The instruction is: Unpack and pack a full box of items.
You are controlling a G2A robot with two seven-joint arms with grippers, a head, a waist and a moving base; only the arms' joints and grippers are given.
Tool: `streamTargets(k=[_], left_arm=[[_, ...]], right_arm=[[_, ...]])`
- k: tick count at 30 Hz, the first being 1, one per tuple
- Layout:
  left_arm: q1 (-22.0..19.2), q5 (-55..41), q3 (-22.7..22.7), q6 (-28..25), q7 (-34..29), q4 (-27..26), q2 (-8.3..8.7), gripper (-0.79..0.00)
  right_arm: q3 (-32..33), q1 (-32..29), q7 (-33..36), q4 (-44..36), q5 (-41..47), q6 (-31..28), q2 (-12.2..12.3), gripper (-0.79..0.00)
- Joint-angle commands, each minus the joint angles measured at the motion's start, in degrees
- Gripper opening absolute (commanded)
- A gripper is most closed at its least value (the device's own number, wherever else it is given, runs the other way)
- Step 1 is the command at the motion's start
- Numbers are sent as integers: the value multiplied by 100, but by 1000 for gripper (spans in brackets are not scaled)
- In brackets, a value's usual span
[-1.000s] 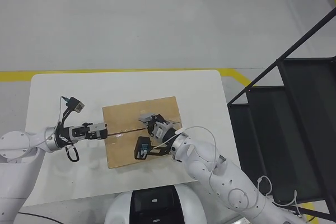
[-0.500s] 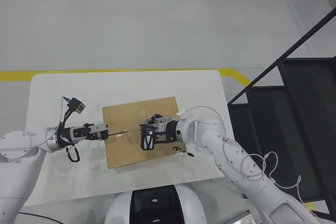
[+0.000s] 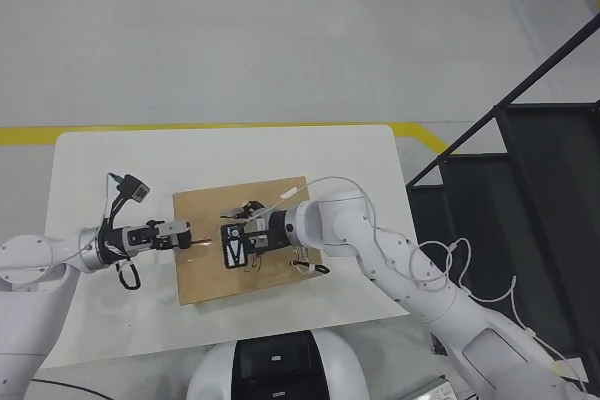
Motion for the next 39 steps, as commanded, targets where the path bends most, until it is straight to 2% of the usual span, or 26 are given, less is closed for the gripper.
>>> streamTargets(k=[1,10,15,19,24,30,39], left_arm=[[9,-10,-21,3,-5,-2,4,0],[47,-62,-141,-12,-114,26,29,0],[54,-111,-203,-31,-147,39,38,0],[63,-116,-238,-31,-130,37,44,0],[81,-171,-259,-60,29,-7,36,0],[133,-392,-346,-103,129,-202,30,0],[120,-725,-303,-128,209,-361,-8,0]], right_arm=[[-86,68,31,59,63,31,-31,0],[-135,167,267,12,489,-290,-42,0],[-39,184,78,-112,560,-39,-46,0],[32,114,-259,-293,221,410,-43,0],[284,-190,-427,-413,902,290,13,0],[789,-642,567,-561,2329,212,164,0],[1733,-1417,1646,-847,3899,934,412,0]])
